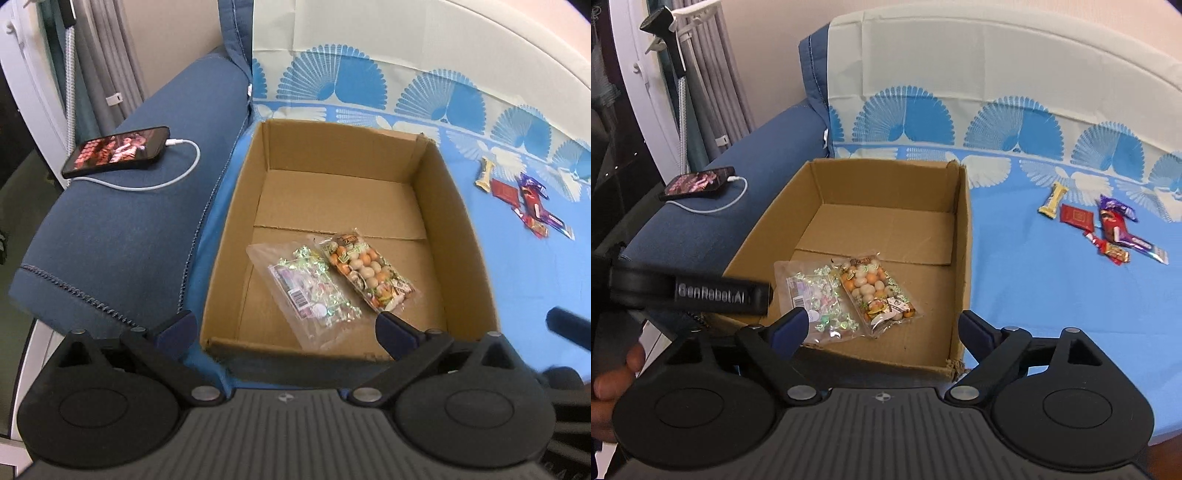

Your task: Organize snacks

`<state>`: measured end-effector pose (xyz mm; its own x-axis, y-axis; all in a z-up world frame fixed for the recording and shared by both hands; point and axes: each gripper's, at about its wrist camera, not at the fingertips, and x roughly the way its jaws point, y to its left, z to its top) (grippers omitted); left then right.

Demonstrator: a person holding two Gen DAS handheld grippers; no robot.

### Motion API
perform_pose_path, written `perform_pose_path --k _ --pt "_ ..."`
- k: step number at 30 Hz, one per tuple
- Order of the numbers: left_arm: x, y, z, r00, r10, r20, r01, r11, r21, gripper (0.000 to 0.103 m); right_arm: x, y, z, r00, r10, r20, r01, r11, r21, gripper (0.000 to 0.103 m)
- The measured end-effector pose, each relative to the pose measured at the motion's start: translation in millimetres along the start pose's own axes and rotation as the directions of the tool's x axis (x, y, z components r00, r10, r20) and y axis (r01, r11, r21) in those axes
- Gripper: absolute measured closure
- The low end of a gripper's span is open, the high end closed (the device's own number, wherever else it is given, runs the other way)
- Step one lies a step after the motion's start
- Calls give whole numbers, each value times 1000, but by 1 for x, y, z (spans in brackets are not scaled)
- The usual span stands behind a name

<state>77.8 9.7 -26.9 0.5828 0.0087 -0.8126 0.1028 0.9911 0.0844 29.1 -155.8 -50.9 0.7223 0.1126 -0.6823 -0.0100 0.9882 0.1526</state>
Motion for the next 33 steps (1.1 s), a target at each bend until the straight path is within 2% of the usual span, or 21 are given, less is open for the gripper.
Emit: perform_pose_path --k 7,15,23,33 --pt "-29 1 -13 998 12 54 -11 1000 -20 0 -34 2 -11 998 -22 52 23 1000 -8 10" --pt "-54 -8 -32 995 12 96 -13 1000 6 0 -64 0 -22 995 -31 98 32 999 -3 9" --pt "-72 -11 -39 990 10 140 -14 1000 24 0 -83 3 -28 990 -32 139 34 999 -8 8" --pt "-79 -7 -43 988 13 156 -17 1000 26 0 -91 7 -30 988 -24 155 28 999 -24 7"
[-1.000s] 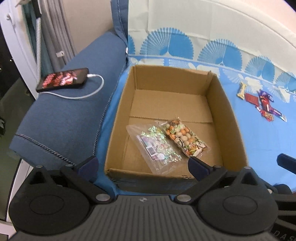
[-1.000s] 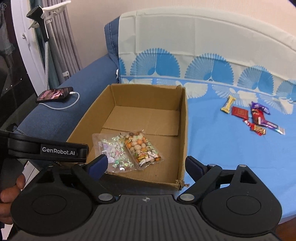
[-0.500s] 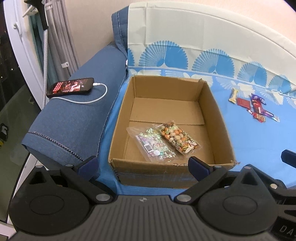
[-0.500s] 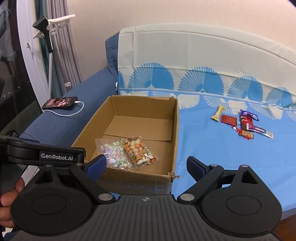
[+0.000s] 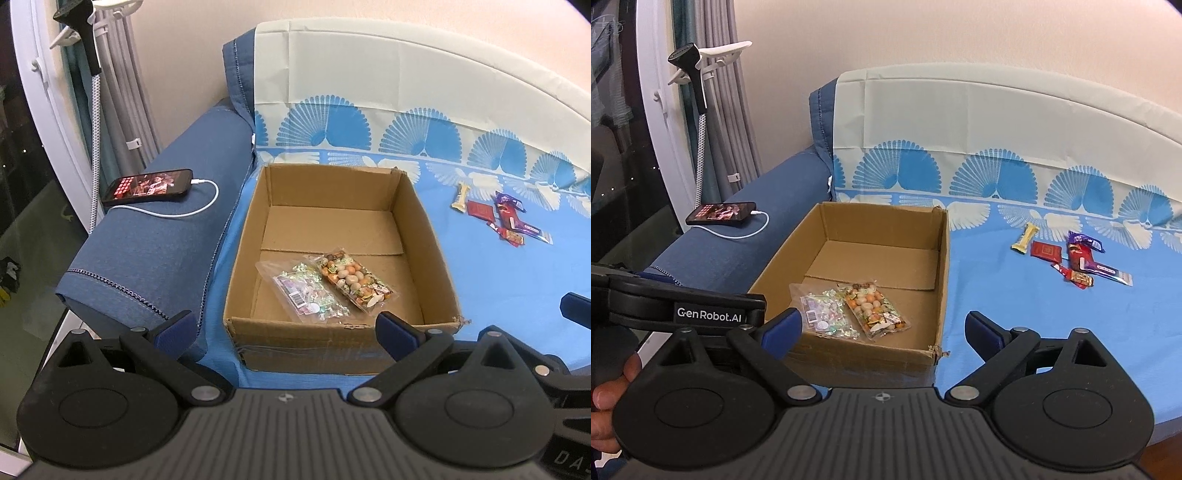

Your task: Organize snacks

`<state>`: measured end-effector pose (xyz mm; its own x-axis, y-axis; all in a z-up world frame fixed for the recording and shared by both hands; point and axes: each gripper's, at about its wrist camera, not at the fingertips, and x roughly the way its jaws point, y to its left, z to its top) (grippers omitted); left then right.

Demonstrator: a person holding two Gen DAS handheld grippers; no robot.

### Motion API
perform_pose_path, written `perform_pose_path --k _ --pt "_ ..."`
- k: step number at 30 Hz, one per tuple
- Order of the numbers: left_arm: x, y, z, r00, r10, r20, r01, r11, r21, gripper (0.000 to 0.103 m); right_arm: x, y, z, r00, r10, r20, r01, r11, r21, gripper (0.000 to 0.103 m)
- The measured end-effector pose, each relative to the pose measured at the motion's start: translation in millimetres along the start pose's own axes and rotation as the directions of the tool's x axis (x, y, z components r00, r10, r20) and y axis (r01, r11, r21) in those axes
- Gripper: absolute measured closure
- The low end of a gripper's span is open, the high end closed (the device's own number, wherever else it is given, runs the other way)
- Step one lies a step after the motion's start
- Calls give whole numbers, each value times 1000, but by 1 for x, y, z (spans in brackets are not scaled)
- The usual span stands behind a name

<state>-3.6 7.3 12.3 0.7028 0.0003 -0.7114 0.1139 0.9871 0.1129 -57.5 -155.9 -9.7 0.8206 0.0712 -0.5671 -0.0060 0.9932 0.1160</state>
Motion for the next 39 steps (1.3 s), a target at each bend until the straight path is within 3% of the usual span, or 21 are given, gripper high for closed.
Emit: perform_pose_path --k 18,26,31,34,39 --pt "6 -5 1 1000 23 -16 -23 999 27 0 8 -6 -1 1000 19 -22 -19 1000 20 7" --pt "13 -19 16 999 40 -25 -39 998 54 0 13 -22 -4 1000 27 -8 -26 997 73 7" --pt "22 -43 42 999 15 -41 -12 998 69 0 14 -56 -2 1000 -11 22 8 991 131 7" --pt "32 -66 63 997 -39 -63 44 996 74 0 16 -92 -2 997 -71 24 65 981 181 6" --pt "54 -118 103 988 -127 -84 136 984 110 0 25 -172 -1 983 -182 -8 175 930 323 6"
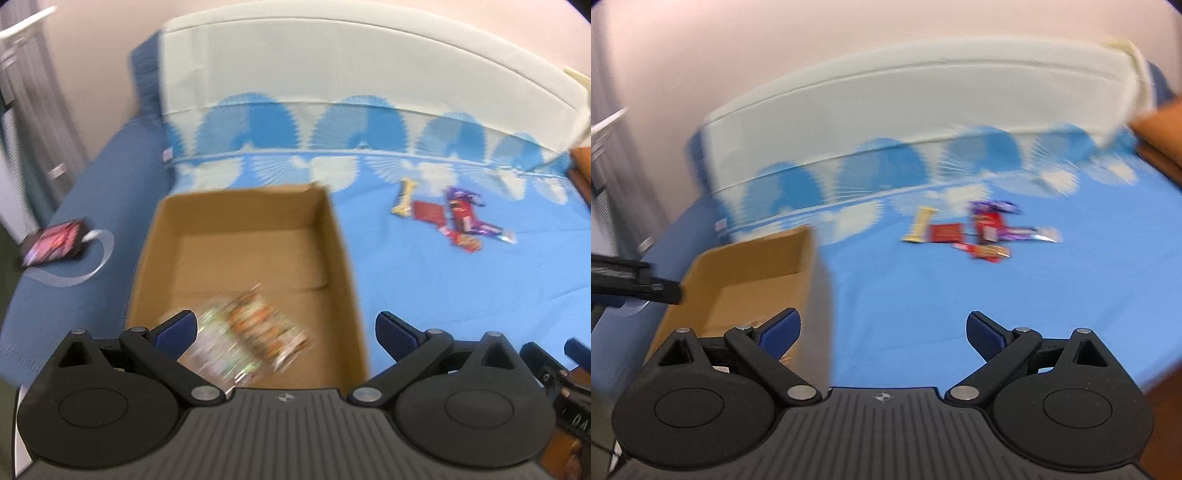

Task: Organize snacks
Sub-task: 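Grasp the yellow wafer bar with the left tool while the right grasps the silver tube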

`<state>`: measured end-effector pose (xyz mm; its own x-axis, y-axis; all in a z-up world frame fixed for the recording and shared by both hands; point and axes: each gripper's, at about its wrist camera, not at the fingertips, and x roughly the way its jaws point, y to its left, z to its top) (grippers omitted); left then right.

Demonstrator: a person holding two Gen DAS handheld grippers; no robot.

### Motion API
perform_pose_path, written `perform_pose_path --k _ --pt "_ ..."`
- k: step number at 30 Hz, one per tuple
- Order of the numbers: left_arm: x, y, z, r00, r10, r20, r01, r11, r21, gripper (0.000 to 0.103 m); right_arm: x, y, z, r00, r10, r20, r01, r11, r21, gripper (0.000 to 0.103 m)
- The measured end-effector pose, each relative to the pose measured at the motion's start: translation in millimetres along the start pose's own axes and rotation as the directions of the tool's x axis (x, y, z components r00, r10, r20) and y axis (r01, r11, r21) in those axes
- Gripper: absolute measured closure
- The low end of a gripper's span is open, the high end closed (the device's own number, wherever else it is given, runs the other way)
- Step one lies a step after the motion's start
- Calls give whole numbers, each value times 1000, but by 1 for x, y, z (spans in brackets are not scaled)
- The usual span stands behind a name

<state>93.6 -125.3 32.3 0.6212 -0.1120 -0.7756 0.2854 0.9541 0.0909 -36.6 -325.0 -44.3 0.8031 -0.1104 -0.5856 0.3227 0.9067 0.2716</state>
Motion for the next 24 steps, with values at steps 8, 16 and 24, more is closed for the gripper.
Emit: perform_pose_path --k 8,16,24 --pt "97 -94 91 996 -82 -23 85 989 122 0 68 -126 51 994 -103 -47 113 925 362 5" --pt "278 -162 165 992 -61 -113 76 989 130 0 211 -225 96 958 -238 -161 283 690 666 4" --pt "401 -201 189 980 -71 -185 94 988 121 0 355 -247 118 904 -349 -245 423 659 622 4"
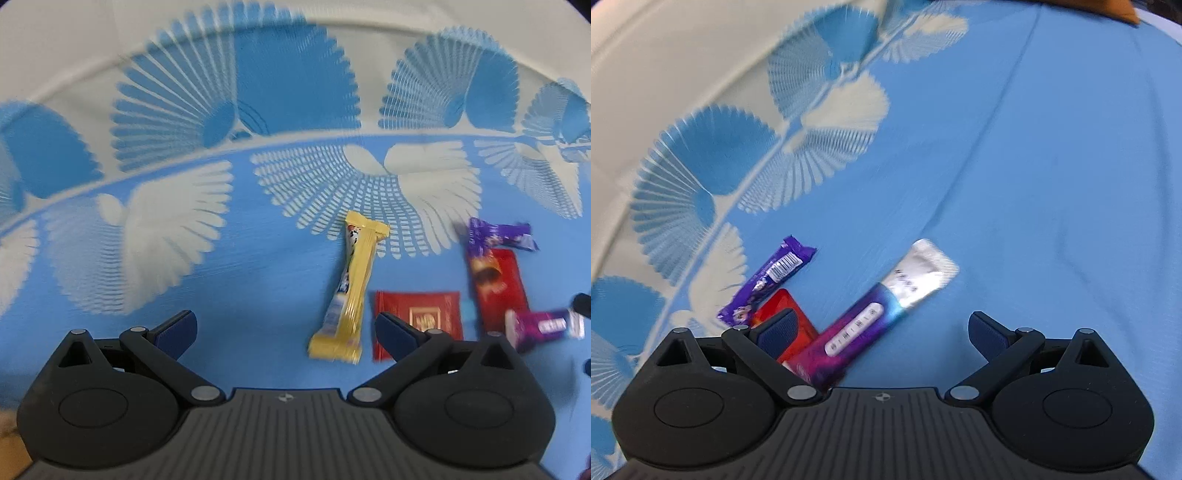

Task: Organize snacks
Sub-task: 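Grasp the yellow wafer bar with the left tool while the right grasps the silver tube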

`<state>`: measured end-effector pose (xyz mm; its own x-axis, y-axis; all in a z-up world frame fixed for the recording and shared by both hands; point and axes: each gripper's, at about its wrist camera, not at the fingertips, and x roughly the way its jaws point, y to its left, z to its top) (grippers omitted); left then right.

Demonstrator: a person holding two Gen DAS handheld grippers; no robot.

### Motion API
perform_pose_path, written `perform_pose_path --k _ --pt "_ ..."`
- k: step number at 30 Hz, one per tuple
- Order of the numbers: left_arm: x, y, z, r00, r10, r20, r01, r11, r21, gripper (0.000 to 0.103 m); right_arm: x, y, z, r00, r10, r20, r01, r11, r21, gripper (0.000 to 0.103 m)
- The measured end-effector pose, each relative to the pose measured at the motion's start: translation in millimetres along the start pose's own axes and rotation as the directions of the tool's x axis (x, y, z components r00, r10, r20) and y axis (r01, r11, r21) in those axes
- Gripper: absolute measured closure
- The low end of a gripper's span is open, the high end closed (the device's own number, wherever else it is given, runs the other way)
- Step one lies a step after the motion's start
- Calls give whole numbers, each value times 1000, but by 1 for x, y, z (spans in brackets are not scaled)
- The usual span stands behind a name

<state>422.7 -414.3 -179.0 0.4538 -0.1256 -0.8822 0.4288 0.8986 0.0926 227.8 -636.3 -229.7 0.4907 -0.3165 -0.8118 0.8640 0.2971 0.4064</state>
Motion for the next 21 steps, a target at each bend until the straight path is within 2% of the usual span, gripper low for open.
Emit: perform_pose_path --k 3,5,6,8,10,11,12,13,14,15,17,21 --pt "33 -5 10 1000 5 -23 -5 1000 -6 0 38 20 -4 999 -47 -24 46 998 -52 0" --pt "53 -7 14 998 8 -62 -7 1000 13 0 46 40 -14 990 -128 56 135 980 -144 0" --pt "63 -5 15 996 6 -86 -6 1000 5 0 48 46 -17 986 -153 66 162 970 -180 0" --pt "67 2 15 997 -33 -69 31 999 -30 0 48 49 -27 980 -165 110 184 961 -206 0" --pt "68 3 15 997 -34 -65 32 999 -30 0 46 47 -32 979 -151 140 179 961 -210 0" --pt "67 2 15 998 -26 -63 25 999 -26 0 45 46 -34 977 -155 145 185 956 -226 4" --pt "66 0 15 998 -11 -61 10 1000 -16 3 42 46 -35 972 -173 157 208 948 -240 20" --pt "62 -3 15 999 -2 -48 2 1000 1 11 37 46 -37 965 -187 182 229 941 -250 34" --pt "54 -4 14 1000 -25 -18 25 1000 12 51 31 43 -38 965 -170 199 219 941 -259 58" --pt "48 -6 14 999 -40 -6 40 999 22 90 26 39 -37 975 -126 183 172 949 -263 71" --pt "35 -9 14 1000 -2 9 2 999 37 90 20 29 -36 981 -92 172 136 955 -264 79" --pt "-1 -6 8 997 -26 78 22 998 56 91 -8 8 -31 980 -56 192 101 968 -228 80"
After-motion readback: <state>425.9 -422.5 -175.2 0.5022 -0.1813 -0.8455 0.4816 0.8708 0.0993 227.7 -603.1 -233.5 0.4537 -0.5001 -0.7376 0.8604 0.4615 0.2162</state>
